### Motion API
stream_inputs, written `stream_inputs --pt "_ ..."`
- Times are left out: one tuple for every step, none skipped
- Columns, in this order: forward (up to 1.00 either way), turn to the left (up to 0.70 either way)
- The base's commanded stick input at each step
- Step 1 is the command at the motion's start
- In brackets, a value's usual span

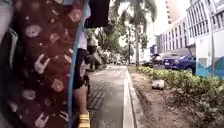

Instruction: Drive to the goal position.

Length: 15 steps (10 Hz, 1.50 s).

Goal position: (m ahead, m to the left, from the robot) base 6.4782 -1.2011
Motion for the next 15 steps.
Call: stream_inputs --pt "0.03 0.01" --pt "0.03 0.01" --pt "0.03 0.01" --pt "0.03 0.01" --pt "0.03 0.01" --pt "0.03 0.01" --pt "0.03 0.01" --pt "0.03 0.01" --pt "0.03 0.01" --pt "0.04 0.02" --pt "0.04 0.02" --pt "0.04 0.02" --pt "0.04 0.02" --pt "0.04 0.02" --pt "0.04 0.02"
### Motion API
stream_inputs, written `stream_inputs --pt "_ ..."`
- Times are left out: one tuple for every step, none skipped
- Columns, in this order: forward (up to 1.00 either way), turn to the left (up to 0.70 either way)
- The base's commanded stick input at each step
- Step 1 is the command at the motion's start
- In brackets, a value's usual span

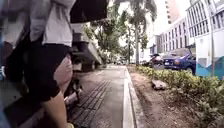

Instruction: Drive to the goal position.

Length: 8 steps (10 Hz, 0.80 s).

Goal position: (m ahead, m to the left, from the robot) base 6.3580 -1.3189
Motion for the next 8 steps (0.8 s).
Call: stream_inputs --pt "0.04 0.02" --pt "0.05 0.02" --pt "0.04 0.0" --pt "0.05 -0.05" --pt "0.05 -0.14" --pt "0.05 -0.19" --pt "0.05 -0.19" --pt "0.05 -0.19"
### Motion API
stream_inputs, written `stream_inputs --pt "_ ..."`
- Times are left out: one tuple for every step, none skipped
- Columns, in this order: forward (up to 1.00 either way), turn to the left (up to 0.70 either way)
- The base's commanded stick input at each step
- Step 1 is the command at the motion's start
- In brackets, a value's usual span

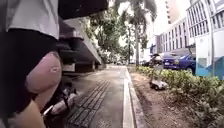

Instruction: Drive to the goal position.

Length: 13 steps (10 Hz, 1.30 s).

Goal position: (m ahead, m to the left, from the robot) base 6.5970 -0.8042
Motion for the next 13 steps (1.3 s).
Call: stream_inputs --pt "0.05 -0.19" --pt "0.05 -0.19" --pt "0.05 -0.19" --pt "0.05 -0.19" --pt "0.05 -0.19" --pt "0.05 -0.19" --pt "0.05 -0.1" --pt "0.12 0.04" --pt "0.43 0.03" --pt "0.43 0.03" --pt "0.44 0.03" --pt "0.44 0.03" --pt "0.44 0.03"
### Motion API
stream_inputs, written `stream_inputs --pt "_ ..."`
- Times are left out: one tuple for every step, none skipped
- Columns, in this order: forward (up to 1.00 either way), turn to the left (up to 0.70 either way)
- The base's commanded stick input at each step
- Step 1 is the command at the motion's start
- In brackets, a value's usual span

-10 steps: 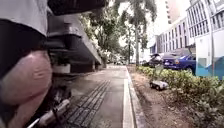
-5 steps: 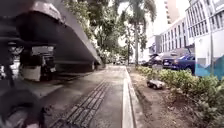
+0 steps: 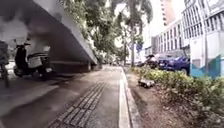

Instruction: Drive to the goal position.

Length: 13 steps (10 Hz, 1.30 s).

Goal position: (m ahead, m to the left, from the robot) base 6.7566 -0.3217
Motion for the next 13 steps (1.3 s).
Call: stream_inputs --pt "0.44 0.03" --pt "0.45 0.03" --pt "0.58 0.02" --pt "0.68 0.01" --pt "0.68 0.01" --pt "0.68 0.01" --pt "0.68 0.01" --pt "0.68 0.01" --pt "0.55 0.02" --pt "0.38 0.57" --pt "0.08 0.2" --pt "0.03 0.13" --pt "0.03 0.13"
